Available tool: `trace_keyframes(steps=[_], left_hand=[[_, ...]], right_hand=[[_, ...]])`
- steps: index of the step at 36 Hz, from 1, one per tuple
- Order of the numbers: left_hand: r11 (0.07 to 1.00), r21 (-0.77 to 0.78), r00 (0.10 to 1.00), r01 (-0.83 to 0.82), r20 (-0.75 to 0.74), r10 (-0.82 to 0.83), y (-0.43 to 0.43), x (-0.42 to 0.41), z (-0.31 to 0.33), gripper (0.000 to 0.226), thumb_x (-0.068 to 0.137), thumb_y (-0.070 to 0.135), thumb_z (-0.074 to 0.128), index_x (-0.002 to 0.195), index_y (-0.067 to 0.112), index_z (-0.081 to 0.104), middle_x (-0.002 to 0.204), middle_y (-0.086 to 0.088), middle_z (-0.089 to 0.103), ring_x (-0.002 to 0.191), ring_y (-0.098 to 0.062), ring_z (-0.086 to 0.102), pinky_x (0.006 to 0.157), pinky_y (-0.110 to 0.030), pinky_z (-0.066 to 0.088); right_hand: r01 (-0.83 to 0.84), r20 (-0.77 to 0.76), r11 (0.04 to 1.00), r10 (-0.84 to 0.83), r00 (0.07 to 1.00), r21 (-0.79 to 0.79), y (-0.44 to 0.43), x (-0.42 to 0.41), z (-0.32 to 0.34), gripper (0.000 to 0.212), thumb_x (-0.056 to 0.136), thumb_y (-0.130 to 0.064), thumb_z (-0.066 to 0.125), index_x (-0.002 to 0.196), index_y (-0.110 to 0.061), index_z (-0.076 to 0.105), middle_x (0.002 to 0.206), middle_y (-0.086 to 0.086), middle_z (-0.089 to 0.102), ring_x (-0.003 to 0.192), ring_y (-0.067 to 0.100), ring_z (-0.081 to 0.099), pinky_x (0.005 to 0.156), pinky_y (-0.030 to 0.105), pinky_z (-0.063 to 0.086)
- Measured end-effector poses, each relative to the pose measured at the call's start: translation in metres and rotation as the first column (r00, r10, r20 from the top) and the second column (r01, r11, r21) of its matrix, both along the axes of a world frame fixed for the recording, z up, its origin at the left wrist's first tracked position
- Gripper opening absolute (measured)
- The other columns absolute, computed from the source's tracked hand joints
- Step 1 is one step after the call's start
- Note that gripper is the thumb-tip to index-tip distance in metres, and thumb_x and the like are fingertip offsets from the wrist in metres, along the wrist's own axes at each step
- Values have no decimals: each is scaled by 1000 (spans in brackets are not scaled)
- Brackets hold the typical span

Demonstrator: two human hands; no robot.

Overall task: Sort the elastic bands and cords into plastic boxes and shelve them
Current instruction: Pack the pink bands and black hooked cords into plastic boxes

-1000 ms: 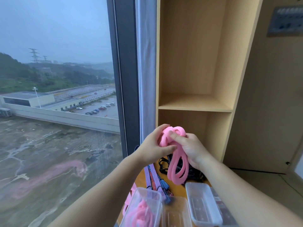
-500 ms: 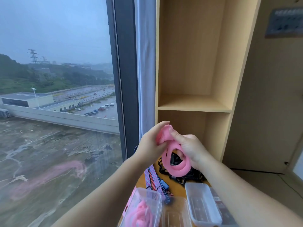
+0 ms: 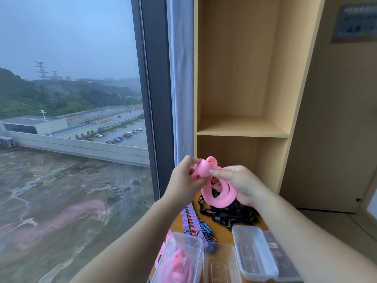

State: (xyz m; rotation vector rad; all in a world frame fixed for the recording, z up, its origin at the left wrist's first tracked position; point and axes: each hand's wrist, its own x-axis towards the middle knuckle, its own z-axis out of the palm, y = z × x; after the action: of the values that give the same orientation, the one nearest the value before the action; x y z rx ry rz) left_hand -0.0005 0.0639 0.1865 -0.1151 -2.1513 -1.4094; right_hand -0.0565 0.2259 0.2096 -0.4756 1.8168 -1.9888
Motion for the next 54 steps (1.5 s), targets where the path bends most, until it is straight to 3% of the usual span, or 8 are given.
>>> trace_keyframes(steps=[12, 17, 22, 26, 39, 41, 49, 54], left_hand=[[997, 24, 966, 76, 245, -80, -4, -5, 1, 45, 62, 40, 79, 94, 26, 51, 97, 0, 70, 84, -14, 72, 74, -42, 61], [990, 48, 935, 131, 326, -140, -7, -10, -2, 69, 52, 36, 86, 110, 24, 50, 104, 0, 71, 88, -15, 72, 80, -37, 60], [995, -53, 976, 80, 209, -67, 1, -8, -7, 29, 66, 26, 84, 90, 30, 69, 83, 5, 70, 69, -5, 63, 63, -23, 54], [997, -54, 977, -59, 202, 69, 6, -6, -15, 41, 64, 26, 87, 88, 33, 55, 86, 9, 64, 69, 4, 61, 56, -14, 49], [978, -208, 965, 8, 259, 47, 33, -1, -25, 51, 60, 29, 89, 91, 19, 50, 82, 1, 63, 63, -6, 54, 51, -18, 47], [971, -224, 967, 88, 254, -29, 38, -1, -26, 40, 61, 27, 86, 88, 14, 59, 80, -7, 68, 63, -12, 55, 63, -38, 55], [968, -9, 885, 252, 406, -227, 31, 0, -54, 37, 76, 29, 79, 108, 21, 64, 100, 1, 73, 93, -18, 70, 84, -40, 59], [993, -107, 896, 54, 444, -1, 44, 5, -74, 43, 66, 50, 83, 92, 32, 54, 88, 10, 67, 81, -9, 66, 65, -25, 57]], right_hand=[[88, -207, 985, -56, 977, 148, 13, -8, -5, 17, 76, -15, 81, 86, -2, 77, 58, 3, 53, 51, 10, 39, 48, 20, 36], [45, -262, 977, 12, 965, 210, 12, -8, -2, 20, 73, -10, 83, 92, -10, 78, 86, 13, 75, 71, 16, 62, 69, 31, 51], [42, -211, 991, -15, 977, 125, 5, -3, -7, 9, 85, -2, 68, 90, 1, 75, 98, 30, 69, 82, 24, 61, 81, 38, 51], [76, -129, 995, -67, 989, 71, 0, 0, -12, 23, 96, -4, 52, 98, 12, 69, 112, 39, 58, 86, 27, 55, 82, 40, 44], [-27, -200, 981, 66, 978, 192, 11, 15, -30, 37, 72, -15, 85, 93, 7, 64, 79, 16, 59, 73, 23, 54, 63, 37, 45], [2, -218, 977, 46, 975, 213, 14, 15, -32, 35, 68, -14, 86, 91, 4, 67, 80, 20, 61, 74, 25, 56, 65, 45, 50], [4, -275, 953, 83, 958, 303, 40, 11, -50, 15, 87, 0, 69, 101, 6, 68, 100, 32, 67, 85, 28, 65, 84, 59, 51], [75, -204, 950, -12, 979, 302, 43, 18, -67, 25, 91, -5, 64, 104, 16, 61, 107, 39, 60, 83, 23, 58, 82, 50, 52]])
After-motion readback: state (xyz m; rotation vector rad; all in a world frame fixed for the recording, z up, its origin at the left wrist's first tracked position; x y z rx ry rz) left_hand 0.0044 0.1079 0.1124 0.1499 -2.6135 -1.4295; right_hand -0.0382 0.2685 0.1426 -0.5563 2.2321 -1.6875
